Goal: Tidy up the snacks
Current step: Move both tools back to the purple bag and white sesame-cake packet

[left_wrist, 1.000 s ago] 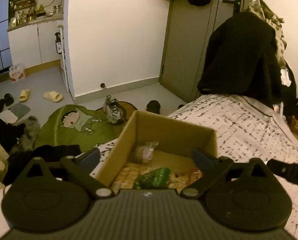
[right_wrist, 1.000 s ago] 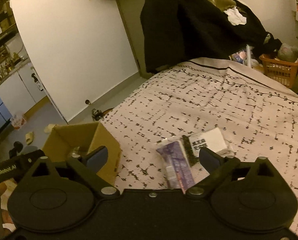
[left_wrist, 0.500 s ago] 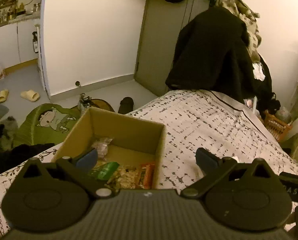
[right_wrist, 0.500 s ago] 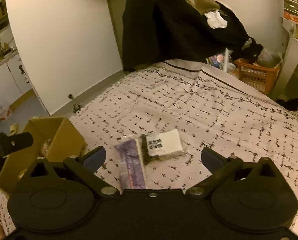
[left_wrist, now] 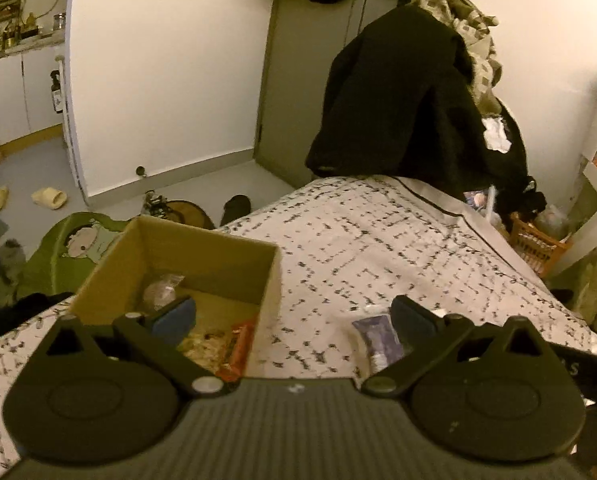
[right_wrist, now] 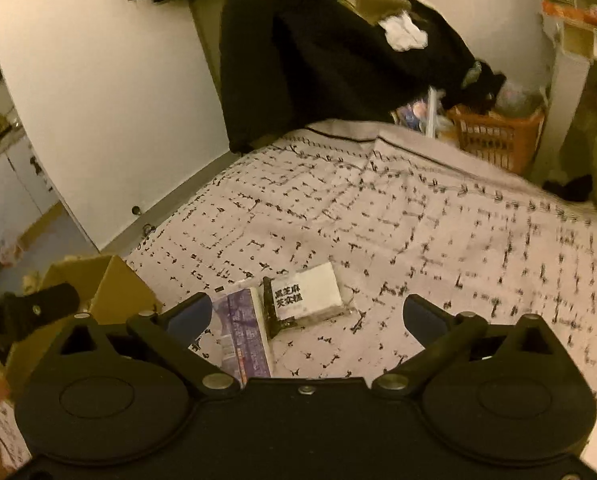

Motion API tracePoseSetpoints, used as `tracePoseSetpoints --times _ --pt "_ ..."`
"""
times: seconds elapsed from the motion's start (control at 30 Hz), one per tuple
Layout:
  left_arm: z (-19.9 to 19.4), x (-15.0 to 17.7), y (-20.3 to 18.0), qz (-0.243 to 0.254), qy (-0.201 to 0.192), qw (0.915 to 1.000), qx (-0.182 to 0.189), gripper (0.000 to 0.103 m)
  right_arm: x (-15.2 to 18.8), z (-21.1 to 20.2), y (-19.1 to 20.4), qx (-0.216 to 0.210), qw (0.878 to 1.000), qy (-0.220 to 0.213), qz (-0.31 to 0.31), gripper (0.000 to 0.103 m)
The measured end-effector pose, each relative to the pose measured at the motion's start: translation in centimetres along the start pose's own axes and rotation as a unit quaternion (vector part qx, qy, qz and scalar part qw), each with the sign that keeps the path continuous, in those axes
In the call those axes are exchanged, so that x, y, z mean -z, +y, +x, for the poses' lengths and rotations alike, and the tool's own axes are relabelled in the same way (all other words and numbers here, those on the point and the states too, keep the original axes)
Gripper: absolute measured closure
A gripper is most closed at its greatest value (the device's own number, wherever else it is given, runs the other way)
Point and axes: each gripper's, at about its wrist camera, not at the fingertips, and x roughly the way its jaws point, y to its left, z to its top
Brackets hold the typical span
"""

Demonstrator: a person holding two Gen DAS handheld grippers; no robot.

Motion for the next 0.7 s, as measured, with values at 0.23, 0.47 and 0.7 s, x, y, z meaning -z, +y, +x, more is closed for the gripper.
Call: tracePoseSetpoints --times 0.23,0.47,0.7 --pt "1.1 1.1 -1.9 0.001 0.011 0.9999 0.012 0.007 -0.1 0.4 -1.0 0.022 1.000 0.000 0.009 0.000" --pt "2.7 1.9 -2.8 -0.006 0.027 0.9994 0.022 0.019 -0.1 1.0 -2.2 0.039 0.999 0.004 0.027 0.000" --pt "4.6 2.7 -3.4 -0.027 0.046 0.9981 0.031 0.035 0.0 2.0 -2.7 0.038 0.998 0.021 0.043 0.008"
